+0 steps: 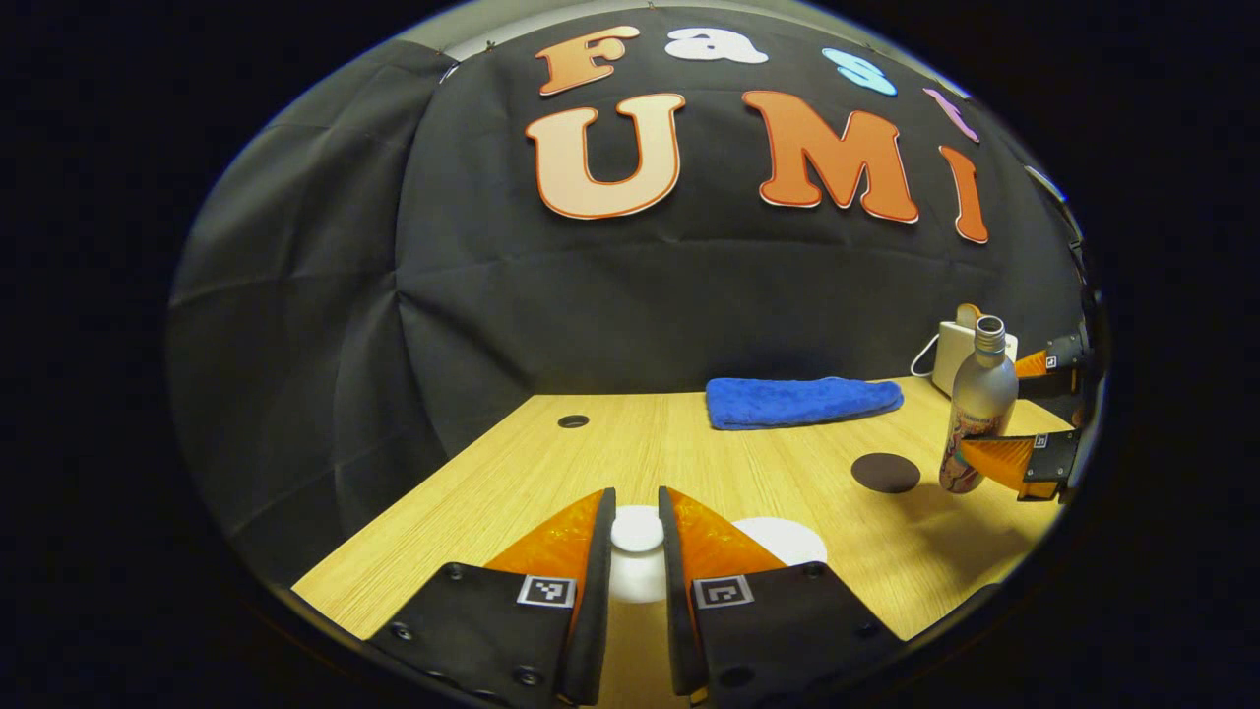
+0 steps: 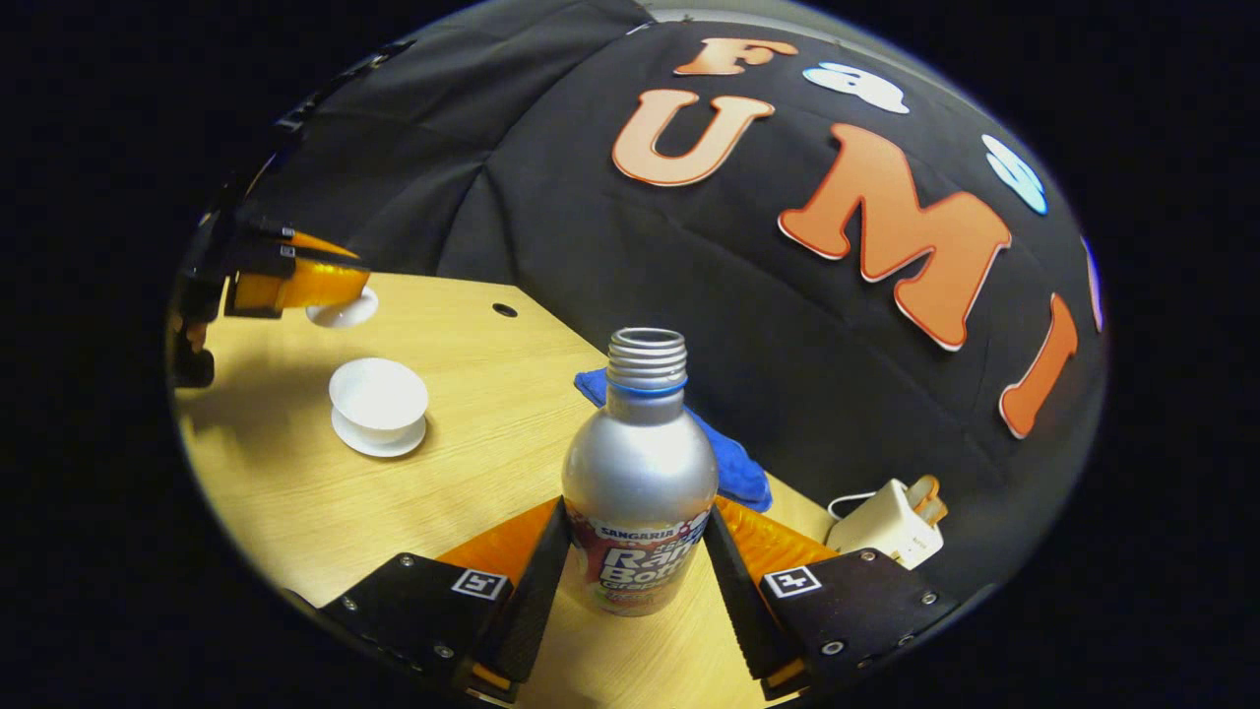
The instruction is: Open the teacup lid with one hand, grasp the water bottle and pour water into the teacup with the other hand; after pouring, place the water bottle on the coaster and then close the teacup lid.
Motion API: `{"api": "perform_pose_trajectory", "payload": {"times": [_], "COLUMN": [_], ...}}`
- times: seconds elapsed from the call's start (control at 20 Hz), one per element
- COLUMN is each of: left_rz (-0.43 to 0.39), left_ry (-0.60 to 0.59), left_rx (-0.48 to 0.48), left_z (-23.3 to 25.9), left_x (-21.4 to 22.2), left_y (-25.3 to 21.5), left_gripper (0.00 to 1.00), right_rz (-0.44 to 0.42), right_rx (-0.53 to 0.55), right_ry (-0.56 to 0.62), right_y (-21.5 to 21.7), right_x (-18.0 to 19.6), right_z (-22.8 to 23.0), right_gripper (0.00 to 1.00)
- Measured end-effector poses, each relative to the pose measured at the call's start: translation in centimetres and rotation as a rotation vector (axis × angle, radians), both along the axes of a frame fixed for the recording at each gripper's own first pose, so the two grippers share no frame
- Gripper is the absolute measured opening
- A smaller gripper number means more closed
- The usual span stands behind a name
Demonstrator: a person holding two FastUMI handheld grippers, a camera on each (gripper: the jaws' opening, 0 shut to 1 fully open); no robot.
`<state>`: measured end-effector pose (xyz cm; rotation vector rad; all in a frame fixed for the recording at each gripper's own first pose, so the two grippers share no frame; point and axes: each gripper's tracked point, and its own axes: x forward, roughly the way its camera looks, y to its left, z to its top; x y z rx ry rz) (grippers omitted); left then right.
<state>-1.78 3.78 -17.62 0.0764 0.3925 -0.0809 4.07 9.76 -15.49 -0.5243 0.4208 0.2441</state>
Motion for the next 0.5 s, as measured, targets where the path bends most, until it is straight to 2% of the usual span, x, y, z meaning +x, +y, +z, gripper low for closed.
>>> {"api": "perform_pose_trajectory", "payload": {"times": [0.1,0.15,0.2,0.3,0.5], "left_rz": [0.01,0.019,0.03,0.051,0.082], "left_ry": [-0.003,-0.001,0.001,0.004,-0.004], "left_rx": [0.0,0.0,0.0,-0.005,-0.019], "left_z": [0.0,-0.2,-0.4,-0.7,-0.5], "left_x": [-0.4,-0.6,-0.6,-0.8,-1.3], "left_y": [1.1,1.7,2.3,3.5,5.5], "left_gripper": [0.27,0.3,0.27,0.3,0.3], "right_rz": [0.006,0.023,0.045,0.08,0.162], "right_rx": [-0.07,-0.11,-0.148,-0.215,-0.354], "right_ry": [-0.029,-0.043,-0.055,-0.079,-0.139], "right_y": [0.3,0.6,1.1,1.9,3.9], "right_x": [1.1,1.3,1.2,1.2,1.7], "right_z": [0.3,0.4,0.5,0.7,1.4], "right_gripper": [0.79,0.8,0.79,0.78,0.79]}}
